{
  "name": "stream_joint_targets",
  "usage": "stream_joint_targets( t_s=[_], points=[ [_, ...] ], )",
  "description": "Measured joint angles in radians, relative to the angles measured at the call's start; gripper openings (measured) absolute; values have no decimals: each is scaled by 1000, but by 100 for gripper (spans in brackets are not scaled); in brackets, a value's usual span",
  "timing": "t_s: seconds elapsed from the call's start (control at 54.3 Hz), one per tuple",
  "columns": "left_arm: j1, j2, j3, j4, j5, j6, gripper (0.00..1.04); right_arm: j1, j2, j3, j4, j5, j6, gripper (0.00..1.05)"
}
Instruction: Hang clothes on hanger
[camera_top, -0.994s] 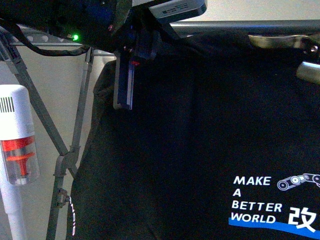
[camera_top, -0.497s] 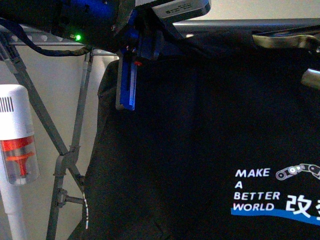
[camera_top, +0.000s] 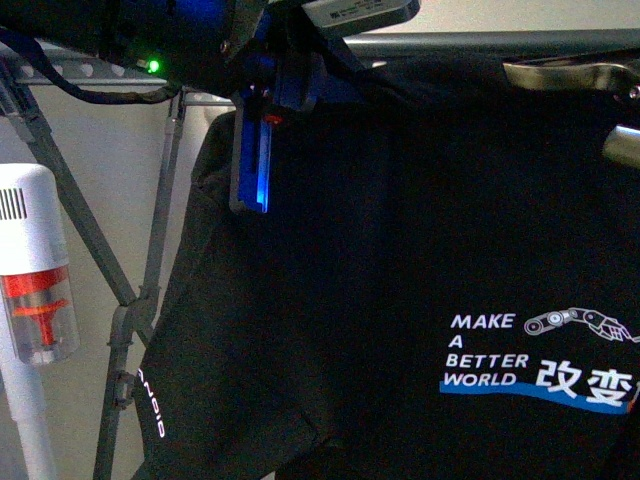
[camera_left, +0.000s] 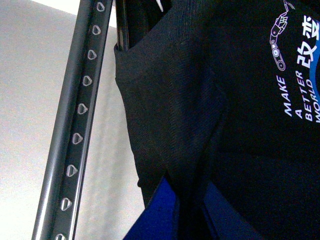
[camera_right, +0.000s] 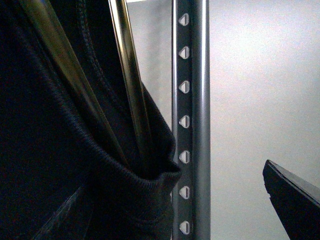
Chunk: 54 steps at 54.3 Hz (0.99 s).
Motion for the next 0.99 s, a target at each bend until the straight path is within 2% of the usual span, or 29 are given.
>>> stream_joint_targets(
  t_s=[0.221, 0.516, 0.718, 0.847, 0.902, 0.994],
  points=[
    [0, 0, 0, 0, -11, 0, 5, 50, 102, 70, -17, 88, 15, 97],
    [5, 0, 0, 0, -19, 1, 5, 101, 147, 94, -18, 145, 43, 44],
    [5, 0, 0, 0, -16, 0, 5, 87, 139, 86, -31, 129, 81, 20],
    [5, 0, 0, 0, -9, -4, 5, 63, 125, 66, -68, 98, 103, 11],
    [3, 0, 0, 4, -3, -5, 15, 48, 116, 53, -97, 77, 116, 10],
    [0, 0, 0, 6, 6, -5, 25, 21, 104, 35, -150, 64, 138, 10]
  ],
)
